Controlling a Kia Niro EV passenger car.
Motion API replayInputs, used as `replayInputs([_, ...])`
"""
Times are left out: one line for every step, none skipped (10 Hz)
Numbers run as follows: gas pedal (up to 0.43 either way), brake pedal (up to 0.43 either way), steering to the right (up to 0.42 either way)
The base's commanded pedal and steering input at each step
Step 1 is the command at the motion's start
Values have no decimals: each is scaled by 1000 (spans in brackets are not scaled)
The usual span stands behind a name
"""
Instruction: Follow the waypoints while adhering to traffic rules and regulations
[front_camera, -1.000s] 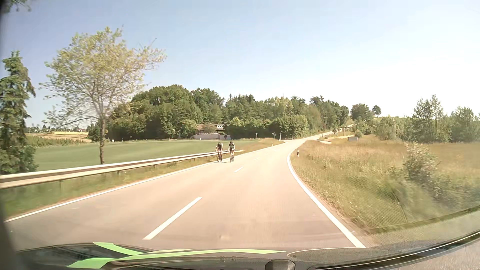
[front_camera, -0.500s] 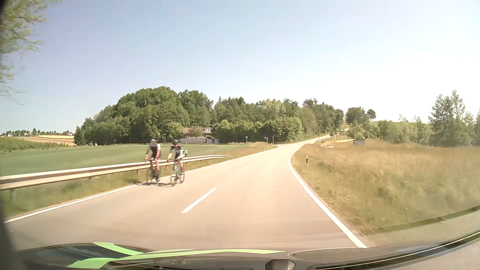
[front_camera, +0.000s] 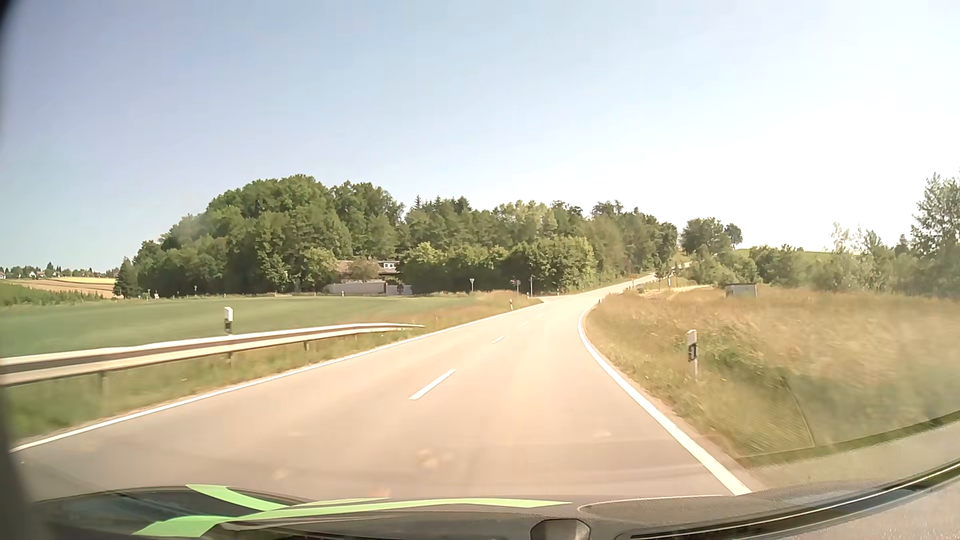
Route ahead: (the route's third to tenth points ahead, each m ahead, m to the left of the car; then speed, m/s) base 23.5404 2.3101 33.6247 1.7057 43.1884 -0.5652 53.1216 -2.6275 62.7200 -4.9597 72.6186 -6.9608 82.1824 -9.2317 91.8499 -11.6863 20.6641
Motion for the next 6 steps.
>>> replayInputs([240,0,16])
replayInputs([228,0,18])
replayInputs([228,0,18])
replayInputs([228,0,18])
replayInputs([228,0,18])
replayInputs([228,0,18])
